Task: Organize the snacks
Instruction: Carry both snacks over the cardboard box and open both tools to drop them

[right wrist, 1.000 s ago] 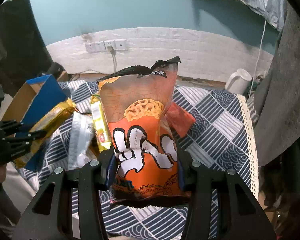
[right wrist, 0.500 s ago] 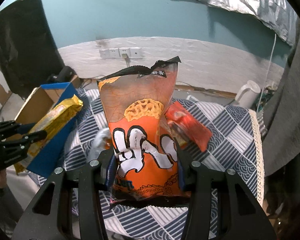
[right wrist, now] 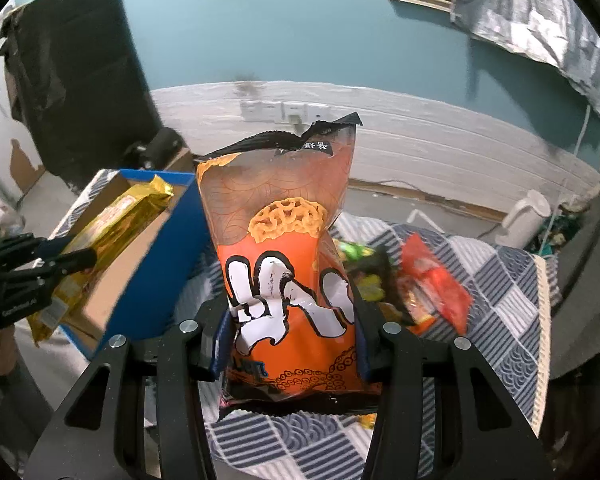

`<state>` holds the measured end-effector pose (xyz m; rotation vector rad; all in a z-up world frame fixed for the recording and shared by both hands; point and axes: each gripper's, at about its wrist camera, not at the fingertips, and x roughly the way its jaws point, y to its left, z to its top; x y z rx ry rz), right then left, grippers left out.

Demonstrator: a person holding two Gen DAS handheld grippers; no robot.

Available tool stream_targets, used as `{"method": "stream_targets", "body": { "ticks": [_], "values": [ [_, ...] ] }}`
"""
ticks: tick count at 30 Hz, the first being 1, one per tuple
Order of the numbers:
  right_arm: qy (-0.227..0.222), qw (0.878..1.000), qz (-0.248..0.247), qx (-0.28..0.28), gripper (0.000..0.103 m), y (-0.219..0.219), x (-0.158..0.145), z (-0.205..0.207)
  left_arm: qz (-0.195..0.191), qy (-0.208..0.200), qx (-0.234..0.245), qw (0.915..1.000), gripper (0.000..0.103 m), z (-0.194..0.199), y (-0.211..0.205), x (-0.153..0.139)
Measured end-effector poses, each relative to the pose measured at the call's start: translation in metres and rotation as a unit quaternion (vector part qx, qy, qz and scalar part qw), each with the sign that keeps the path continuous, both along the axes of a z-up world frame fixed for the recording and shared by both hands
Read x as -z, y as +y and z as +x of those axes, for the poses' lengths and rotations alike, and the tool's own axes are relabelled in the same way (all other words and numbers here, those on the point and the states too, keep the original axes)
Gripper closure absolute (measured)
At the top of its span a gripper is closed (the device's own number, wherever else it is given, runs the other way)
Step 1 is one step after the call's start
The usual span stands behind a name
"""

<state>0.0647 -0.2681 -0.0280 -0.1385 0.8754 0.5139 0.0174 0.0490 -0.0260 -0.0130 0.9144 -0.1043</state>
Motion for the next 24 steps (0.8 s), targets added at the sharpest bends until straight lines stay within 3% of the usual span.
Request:
{"method": "stream_targets", "body": {
  "ticks": [13,24],
  "values": [
    [0.006,0.998,-0.002,-0.069,0.056,0.092,-0.006,0.000,-0.004,0.000,-0.064,0.9980,0.075,-0.006,0.068,0.007],
    [0.033,0.994,-0.009,-0.102,0.056,0.156,0.011,0.005,-0.002,0.022,-0.117,0.9928,0.075,-0.003,0.119,0.032]
  ]
}}
